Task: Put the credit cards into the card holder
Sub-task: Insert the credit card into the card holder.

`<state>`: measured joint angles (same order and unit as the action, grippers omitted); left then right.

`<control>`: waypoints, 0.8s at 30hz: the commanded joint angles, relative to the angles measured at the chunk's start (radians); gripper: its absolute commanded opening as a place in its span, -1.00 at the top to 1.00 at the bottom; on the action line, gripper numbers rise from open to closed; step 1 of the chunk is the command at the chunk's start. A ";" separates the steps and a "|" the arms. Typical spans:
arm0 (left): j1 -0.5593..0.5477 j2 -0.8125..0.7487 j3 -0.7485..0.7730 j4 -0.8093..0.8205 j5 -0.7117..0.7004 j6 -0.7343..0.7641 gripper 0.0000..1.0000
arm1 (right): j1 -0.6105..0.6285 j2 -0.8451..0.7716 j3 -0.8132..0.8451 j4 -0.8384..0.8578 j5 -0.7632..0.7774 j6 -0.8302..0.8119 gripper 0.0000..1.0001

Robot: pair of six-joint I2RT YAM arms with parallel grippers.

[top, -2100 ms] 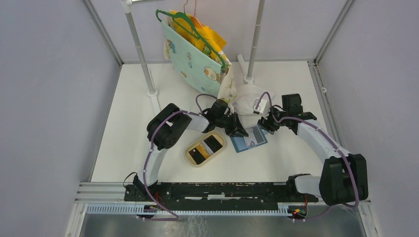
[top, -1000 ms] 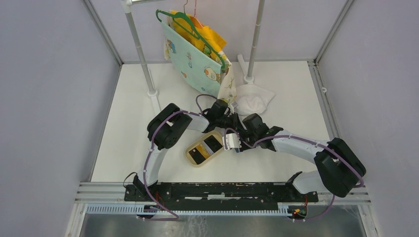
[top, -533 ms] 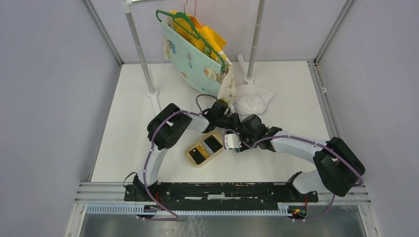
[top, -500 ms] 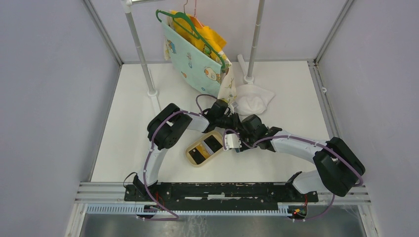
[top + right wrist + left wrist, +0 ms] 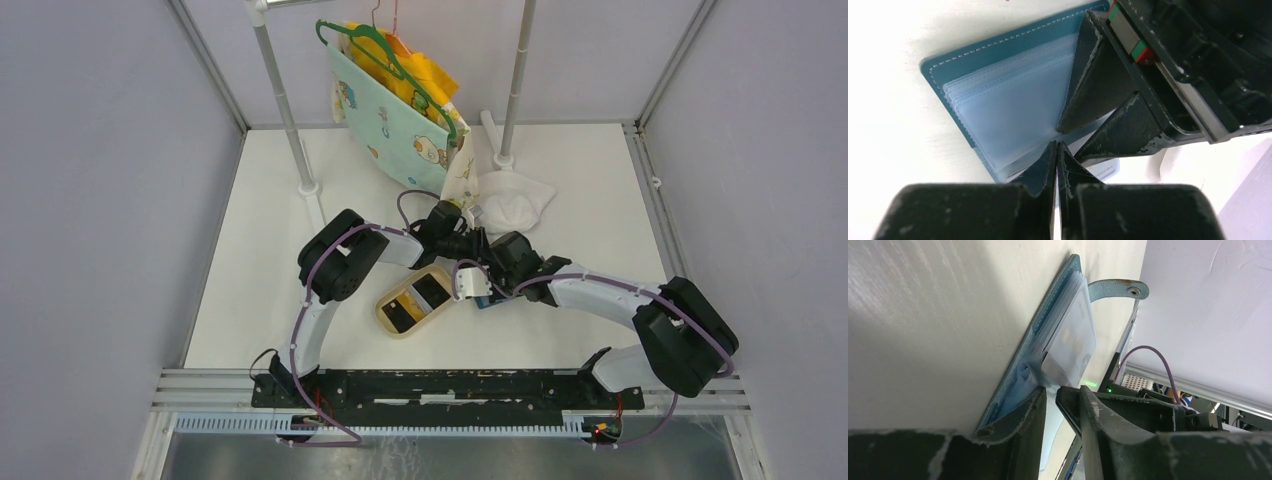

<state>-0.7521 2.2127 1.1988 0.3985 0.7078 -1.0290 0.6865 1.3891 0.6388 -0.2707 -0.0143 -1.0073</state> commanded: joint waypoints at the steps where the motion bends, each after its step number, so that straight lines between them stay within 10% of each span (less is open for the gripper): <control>1: 0.001 0.032 -0.026 -0.102 -0.060 0.026 0.20 | -0.020 0.005 0.006 0.004 0.084 0.000 0.88; 20: 0.014 -0.170 0.021 -0.307 -0.141 0.167 -0.04 | -0.238 -0.156 0.079 -0.150 -0.375 -0.013 0.82; 22: 0.014 -0.204 0.017 -0.322 -0.150 0.183 -0.89 | -0.278 -0.188 0.090 -0.172 -0.434 -0.022 0.80; 24: 0.012 -0.245 0.008 -0.328 -0.162 0.207 -0.99 | -0.312 -0.219 0.098 -0.189 -0.483 -0.031 0.76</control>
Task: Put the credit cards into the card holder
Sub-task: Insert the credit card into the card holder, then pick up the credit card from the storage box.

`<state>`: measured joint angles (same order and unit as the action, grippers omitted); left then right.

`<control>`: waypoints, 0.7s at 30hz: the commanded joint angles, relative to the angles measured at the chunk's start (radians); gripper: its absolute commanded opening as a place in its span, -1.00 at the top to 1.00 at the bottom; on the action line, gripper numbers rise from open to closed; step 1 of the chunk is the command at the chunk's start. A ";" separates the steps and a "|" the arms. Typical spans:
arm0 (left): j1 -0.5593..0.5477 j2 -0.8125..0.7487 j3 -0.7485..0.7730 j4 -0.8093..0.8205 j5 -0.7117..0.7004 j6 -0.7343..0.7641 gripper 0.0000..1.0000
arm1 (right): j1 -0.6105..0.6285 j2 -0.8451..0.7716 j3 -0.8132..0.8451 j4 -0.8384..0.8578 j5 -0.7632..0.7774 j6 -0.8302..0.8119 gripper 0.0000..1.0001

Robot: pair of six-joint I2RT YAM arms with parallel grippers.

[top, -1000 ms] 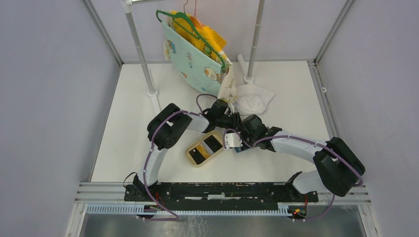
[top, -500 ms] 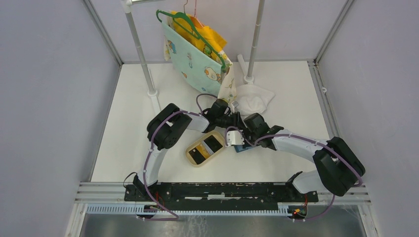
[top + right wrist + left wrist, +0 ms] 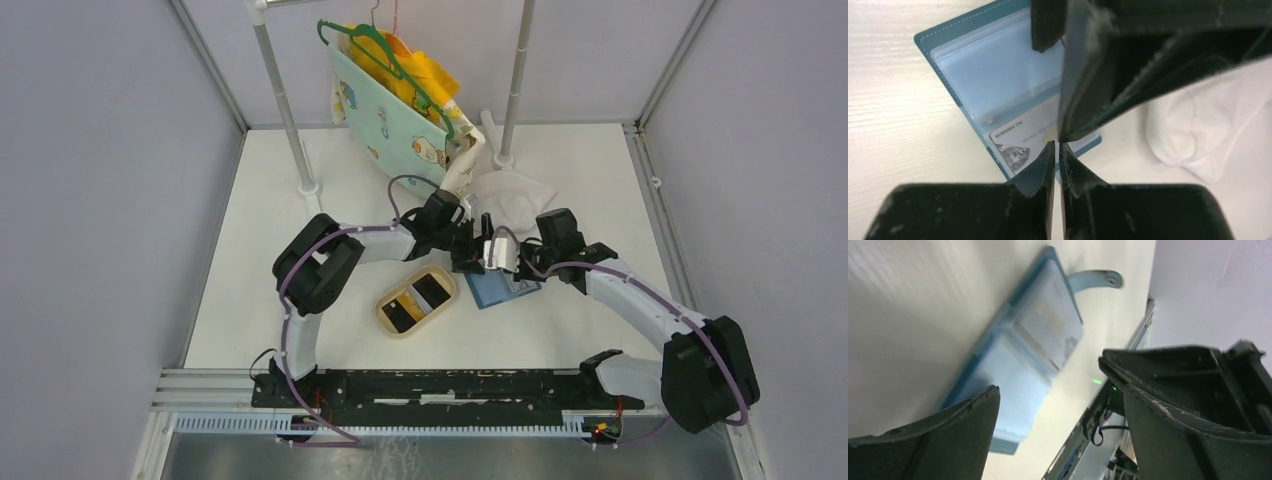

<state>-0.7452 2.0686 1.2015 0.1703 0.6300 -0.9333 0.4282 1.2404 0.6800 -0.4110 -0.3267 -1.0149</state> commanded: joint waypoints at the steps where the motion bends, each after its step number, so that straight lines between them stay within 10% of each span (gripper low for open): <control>1: 0.006 -0.125 -0.003 -0.102 -0.089 0.121 -0.99 | -0.065 -0.086 0.063 -0.055 -0.187 -0.023 0.73; 10: -0.007 -0.485 -0.110 -0.165 -0.224 0.330 -0.99 | -0.089 -0.166 0.170 -0.065 -0.271 0.071 0.43; 13: -0.010 -0.641 -0.163 -0.214 -0.309 0.394 -0.99 | -0.089 -0.166 0.226 -0.048 -0.304 0.131 0.00; 16: -0.008 -0.795 -0.225 -0.249 -0.425 0.447 -0.99 | -0.092 -0.117 0.271 -0.033 -0.376 0.248 -0.94; 21: -0.006 -1.007 -0.332 -0.291 -0.621 0.484 -0.99 | -0.093 0.056 0.357 -0.137 -0.605 0.265 -0.96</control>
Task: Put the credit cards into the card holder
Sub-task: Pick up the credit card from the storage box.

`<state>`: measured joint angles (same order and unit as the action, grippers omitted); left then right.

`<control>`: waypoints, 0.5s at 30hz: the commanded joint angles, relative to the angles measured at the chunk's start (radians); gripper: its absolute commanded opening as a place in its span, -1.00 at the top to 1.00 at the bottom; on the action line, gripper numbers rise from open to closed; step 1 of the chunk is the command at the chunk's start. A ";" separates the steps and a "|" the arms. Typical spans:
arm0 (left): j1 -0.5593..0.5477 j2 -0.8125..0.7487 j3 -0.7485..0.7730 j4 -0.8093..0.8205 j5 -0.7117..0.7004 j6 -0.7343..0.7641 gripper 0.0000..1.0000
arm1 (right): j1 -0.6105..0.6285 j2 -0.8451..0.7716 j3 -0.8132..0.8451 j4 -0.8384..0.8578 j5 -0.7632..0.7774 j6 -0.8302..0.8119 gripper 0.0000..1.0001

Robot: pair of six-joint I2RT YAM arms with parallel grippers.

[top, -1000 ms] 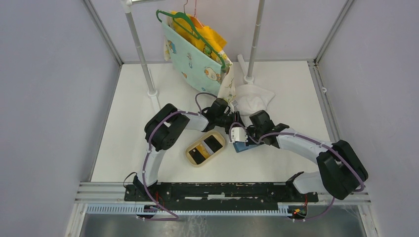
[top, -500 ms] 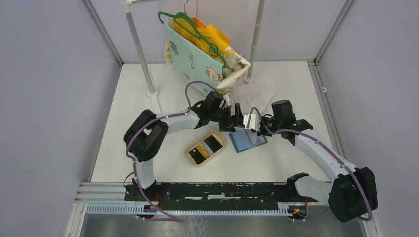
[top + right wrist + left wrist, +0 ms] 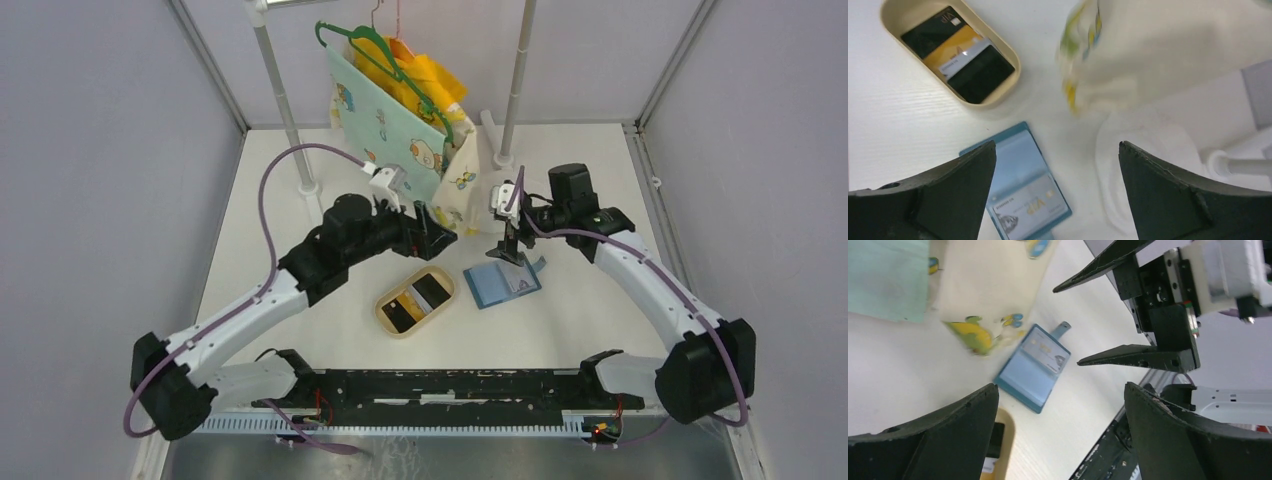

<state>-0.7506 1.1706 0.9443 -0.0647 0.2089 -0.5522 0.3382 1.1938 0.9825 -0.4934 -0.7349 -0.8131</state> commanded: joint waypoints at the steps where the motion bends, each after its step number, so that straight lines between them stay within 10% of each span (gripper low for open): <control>1: -0.001 -0.135 -0.090 -0.071 -0.240 0.099 -0.99 | -0.003 0.103 0.034 -0.031 -0.188 0.063 -0.96; 9: 0.000 -0.127 -0.195 -0.091 -0.254 -0.038 -0.99 | -0.017 -0.048 -0.258 0.358 -0.133 0.325 -0.96; 15: -0.001 -0.254 -0.338 -0.065 -0.248 -0.301 -0.89 | -0.027 0.077 -0.176 0.180 -0.306 0.214 -0.96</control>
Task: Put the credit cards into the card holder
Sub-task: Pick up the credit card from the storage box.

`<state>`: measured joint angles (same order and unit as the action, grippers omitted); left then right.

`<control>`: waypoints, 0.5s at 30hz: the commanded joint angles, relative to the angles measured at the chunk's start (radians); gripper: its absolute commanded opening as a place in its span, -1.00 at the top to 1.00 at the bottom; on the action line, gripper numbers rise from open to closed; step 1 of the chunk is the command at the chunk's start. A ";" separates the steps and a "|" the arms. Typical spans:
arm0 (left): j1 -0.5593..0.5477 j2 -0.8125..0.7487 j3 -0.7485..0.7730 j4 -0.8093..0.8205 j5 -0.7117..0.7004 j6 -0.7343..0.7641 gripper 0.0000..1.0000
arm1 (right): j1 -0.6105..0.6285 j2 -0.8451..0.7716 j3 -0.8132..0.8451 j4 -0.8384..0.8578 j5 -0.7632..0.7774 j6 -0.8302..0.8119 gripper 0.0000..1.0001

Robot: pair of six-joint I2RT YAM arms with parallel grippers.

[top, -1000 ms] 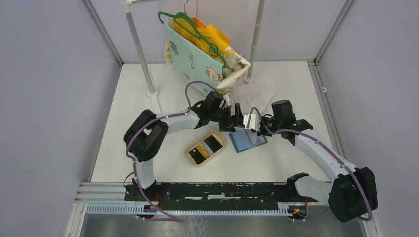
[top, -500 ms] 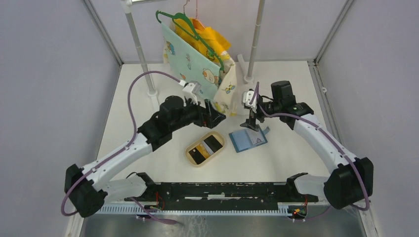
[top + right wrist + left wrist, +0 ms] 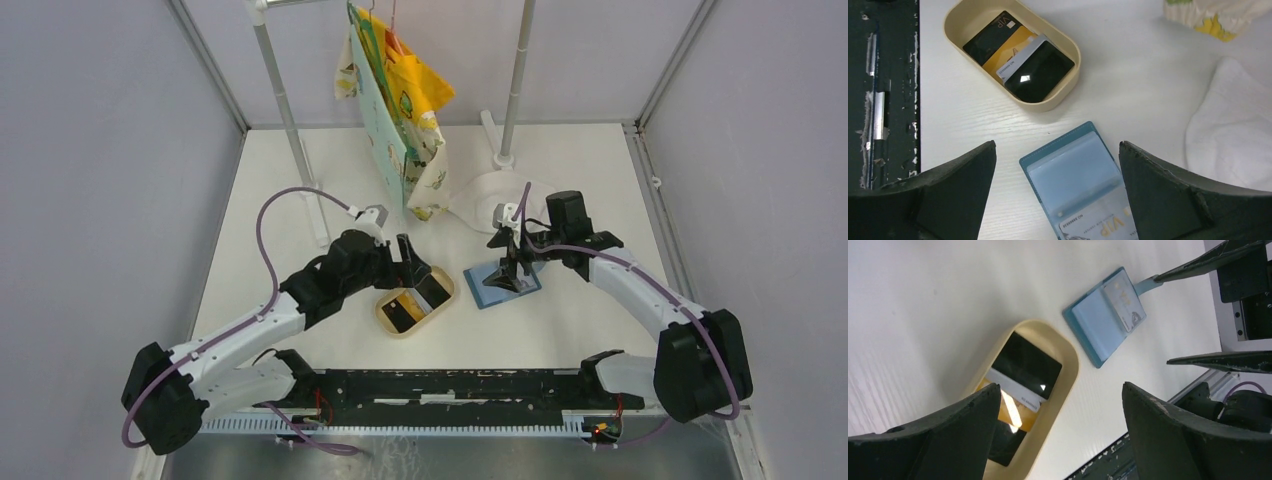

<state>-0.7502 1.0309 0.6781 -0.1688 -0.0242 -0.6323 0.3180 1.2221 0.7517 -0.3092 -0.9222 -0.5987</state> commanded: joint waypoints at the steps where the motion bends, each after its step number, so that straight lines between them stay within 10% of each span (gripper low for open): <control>1: -0.001 -0.163 -0.109 0.044 -0.032 -0.279 -0.80 | -0.006 0.042 0.040 0.039 -0.102 0.021 -0.96; 4: -0.003 -0.300 -0.253 0.082 -0.068 -0.449 -0.32 | -0.005 0.015 -0.029 0.173 -0.065 0.133 -0.95; 15: -0.149 -0.310 -0.347 0.085 -0.378 -0.707 -0.26 | -0.006 0.042 -0.046 0.214 -0.030 0.177 -0.91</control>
<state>-0.8318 0.6563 0.2981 -0.1272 -0.2100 -1.1965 0.3157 1.2606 0.7044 -0.1505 -0.9485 -0.4458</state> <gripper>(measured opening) 0.642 0.959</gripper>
